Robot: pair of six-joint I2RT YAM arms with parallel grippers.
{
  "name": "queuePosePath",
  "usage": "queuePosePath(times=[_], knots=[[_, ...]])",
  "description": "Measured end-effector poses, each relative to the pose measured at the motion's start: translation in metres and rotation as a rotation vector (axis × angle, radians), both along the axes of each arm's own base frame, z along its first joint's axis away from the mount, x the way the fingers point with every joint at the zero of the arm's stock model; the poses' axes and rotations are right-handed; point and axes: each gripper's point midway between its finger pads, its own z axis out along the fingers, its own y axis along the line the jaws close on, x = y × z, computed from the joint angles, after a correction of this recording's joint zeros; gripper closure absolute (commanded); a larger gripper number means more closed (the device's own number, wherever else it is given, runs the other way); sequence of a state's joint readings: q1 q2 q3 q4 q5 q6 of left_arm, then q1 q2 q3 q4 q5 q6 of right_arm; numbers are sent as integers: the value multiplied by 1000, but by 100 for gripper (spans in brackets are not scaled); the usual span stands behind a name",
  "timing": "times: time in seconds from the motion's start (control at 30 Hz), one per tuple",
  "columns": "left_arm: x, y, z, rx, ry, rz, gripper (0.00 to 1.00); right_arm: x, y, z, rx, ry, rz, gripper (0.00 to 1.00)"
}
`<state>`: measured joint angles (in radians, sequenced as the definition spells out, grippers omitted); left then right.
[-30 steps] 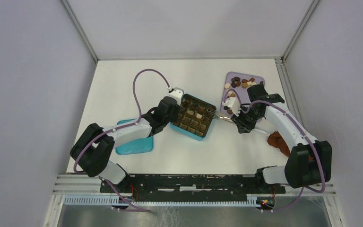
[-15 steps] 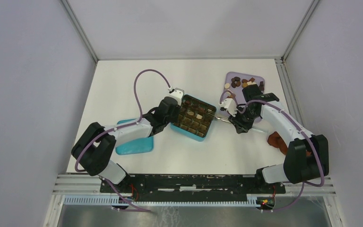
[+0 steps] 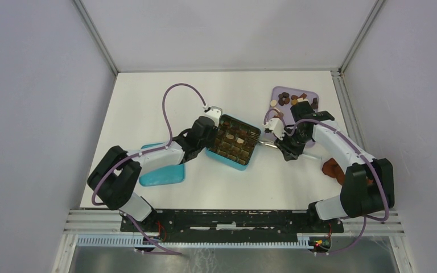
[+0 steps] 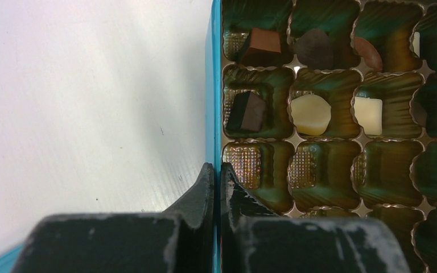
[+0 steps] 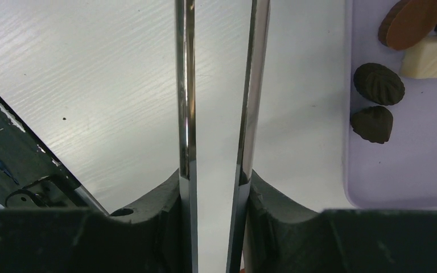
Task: Pack the chocolate
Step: Place the packing box at the center of the board.
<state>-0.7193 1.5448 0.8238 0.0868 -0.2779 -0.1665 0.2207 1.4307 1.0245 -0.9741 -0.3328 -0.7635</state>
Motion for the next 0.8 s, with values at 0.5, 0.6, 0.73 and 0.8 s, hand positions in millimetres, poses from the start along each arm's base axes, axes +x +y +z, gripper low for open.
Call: queuePosePath(times=[0.5,0.6,0.73,0.8], knots=[[4,-5,-30,10,72,35,92,28,30,43,232,-66,-68,69],[9,-8,-30,-5,78,45,73,38,21,50,285,-80,-129,69],[11,-8,-34,-24,102,66,39,51,-1,58,335,-105,-227,69],[9,-5,-36,-24,126,82,29,56,-12,60,352,-120,-271,68]])
